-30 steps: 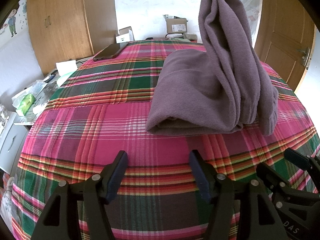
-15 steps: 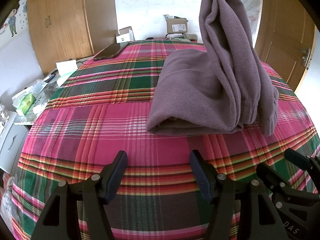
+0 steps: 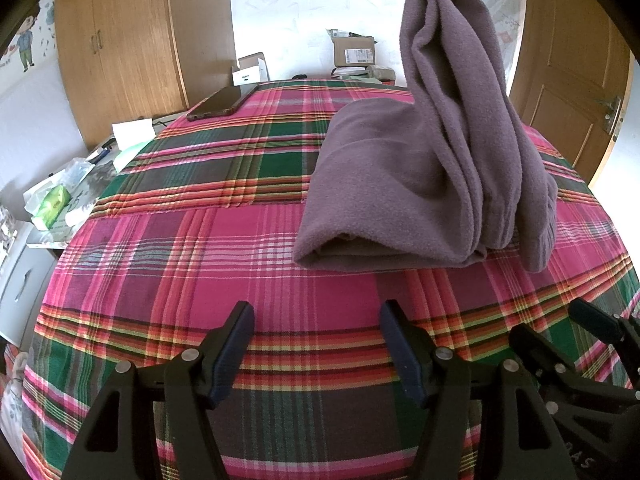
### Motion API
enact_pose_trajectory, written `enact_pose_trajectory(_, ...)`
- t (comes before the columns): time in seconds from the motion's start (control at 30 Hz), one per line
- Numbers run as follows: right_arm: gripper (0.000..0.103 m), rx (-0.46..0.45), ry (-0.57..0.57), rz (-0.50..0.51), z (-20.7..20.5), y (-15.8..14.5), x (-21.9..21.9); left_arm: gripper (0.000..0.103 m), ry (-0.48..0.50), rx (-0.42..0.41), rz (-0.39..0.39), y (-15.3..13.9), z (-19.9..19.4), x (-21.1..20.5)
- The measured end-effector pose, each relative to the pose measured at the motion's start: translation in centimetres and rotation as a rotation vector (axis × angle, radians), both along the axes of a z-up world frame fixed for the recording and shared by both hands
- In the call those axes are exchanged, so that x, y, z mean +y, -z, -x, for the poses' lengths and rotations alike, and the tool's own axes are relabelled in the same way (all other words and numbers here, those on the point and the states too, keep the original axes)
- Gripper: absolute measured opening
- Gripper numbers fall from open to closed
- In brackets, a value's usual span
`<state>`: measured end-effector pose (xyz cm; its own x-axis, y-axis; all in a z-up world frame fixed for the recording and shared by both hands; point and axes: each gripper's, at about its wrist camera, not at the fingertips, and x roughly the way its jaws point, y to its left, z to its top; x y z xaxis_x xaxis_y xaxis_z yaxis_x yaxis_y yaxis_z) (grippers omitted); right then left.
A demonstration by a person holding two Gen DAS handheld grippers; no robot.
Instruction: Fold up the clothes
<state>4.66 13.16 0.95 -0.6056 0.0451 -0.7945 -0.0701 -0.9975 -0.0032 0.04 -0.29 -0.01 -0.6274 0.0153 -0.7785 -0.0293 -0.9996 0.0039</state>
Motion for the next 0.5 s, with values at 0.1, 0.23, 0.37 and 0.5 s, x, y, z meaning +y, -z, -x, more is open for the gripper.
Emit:
enact_pose_trajectory(0.1, 0.078, 0.001, 0.004, 0.000, 0.1, 0.1, 0.0, 0.066, 0.001, 0.001, -0.009, 0.0, 0.0, -0.1)
enact_pose_trajectory(0.23, 0.078, 0.003, 0.006, 0.002, 0.1, 0.0, 0.0, 0.066, 0.003, 0.003, -0.025, -0.1, -0.1, -0.5)
enact_pose_trajectory(0.37, 0.075, 0.066, -0.034, 0.141, -0.5, -0.6, 0.6, 0.065, 0.008, 0.005, -0.078, -0.3, -0.2, -1.3)
enact_pose_trajectory(0.5, 0.061, 0.135, -0.066, 0.231, -0.7, -1.4, 0.7, 0.061, -0.014, -0.004, -0.169, -0.8, -0.2, -3.0)
